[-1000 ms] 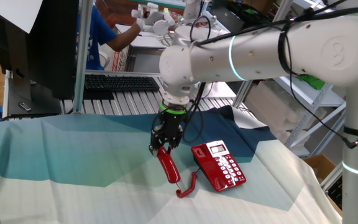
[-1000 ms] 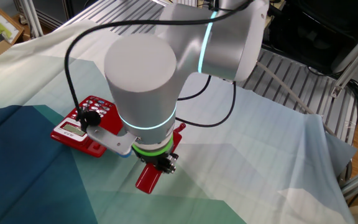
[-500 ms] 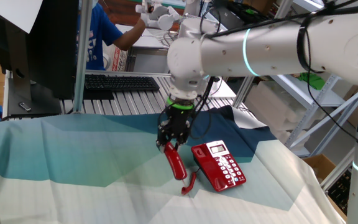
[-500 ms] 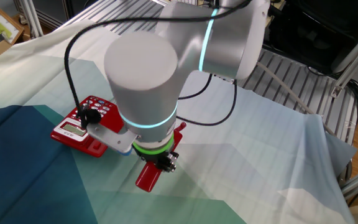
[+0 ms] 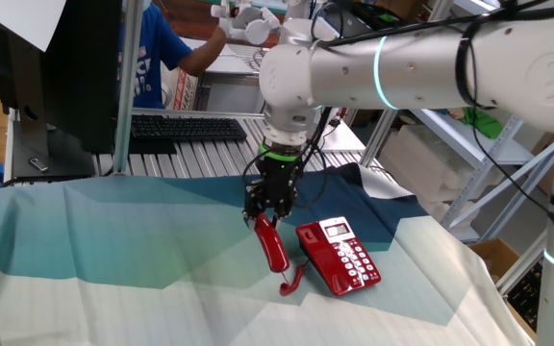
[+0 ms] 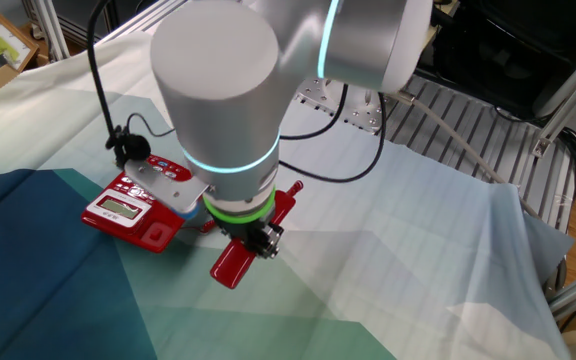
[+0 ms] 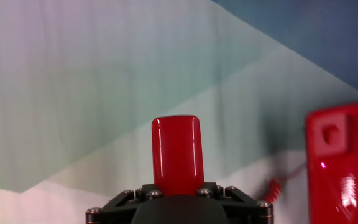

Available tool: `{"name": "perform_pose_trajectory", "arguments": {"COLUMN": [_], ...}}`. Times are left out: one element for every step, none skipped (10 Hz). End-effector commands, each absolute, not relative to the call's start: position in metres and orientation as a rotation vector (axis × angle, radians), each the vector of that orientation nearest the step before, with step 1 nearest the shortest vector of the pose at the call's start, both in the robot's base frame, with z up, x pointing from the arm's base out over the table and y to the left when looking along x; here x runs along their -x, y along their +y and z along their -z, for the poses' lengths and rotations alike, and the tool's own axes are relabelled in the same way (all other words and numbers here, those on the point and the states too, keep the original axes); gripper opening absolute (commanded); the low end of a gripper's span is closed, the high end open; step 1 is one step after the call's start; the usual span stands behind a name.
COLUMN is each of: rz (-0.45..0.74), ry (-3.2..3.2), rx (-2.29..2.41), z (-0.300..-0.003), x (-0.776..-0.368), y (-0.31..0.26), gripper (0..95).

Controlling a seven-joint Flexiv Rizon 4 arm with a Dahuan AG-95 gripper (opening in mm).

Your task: Place the handset of the telephone on the corresponding phone cradle

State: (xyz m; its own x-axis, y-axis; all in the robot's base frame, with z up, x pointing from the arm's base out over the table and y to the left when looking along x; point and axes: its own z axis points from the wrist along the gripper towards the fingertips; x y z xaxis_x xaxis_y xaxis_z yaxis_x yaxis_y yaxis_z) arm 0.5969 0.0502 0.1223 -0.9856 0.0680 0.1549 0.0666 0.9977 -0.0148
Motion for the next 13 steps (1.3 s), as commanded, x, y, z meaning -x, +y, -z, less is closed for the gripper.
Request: {"name": "perform_pose_trajectory", "arguments": {"rz": [-0.023,-0.032,-0.046,-0.06,-0.055,-0.047,-0.043,-0.029,-0.026,-0.03,-0.037,-0.041,-0.041], "ry": [-2.98,-2.988,-2.999,-3.014,-3.031,-3.034,-3.038,-3.039,-3.042,-3.041,-3.036,-3.034,-3.034], "rx": [0.088,0.072,0.062,0.054,0.056,0.065,0.079,0.1,0.11,0.113,0.122,0.122,0.126], "z": [-0.1256,-0.1266,-0.1267,-0.1269,-0.1264,-0.1257,-0.1252,-0.1245,-0.1242,-0.1224,-0.1217,-0.1217,-0.1217], "x": [-0.5998,-0.601,-0.602,-0.6021,-0.6026,-0.6035,-0.6041,-0.6051,-0.6053,-0.6054,-0.6062,-0.6062,-0.6062], "y": [0.0499,0.0483,0.0471,0.0461,0.0443,0.0423,0.0413,0.0403,0.0401,0.0405,0.0423,0.0423,0.0423], "gripper": [0.0,0.0,0.0,0.0,0.0,0.0,0.0,0.0,0.0,0.0,0.0,0.0,0.0]}}
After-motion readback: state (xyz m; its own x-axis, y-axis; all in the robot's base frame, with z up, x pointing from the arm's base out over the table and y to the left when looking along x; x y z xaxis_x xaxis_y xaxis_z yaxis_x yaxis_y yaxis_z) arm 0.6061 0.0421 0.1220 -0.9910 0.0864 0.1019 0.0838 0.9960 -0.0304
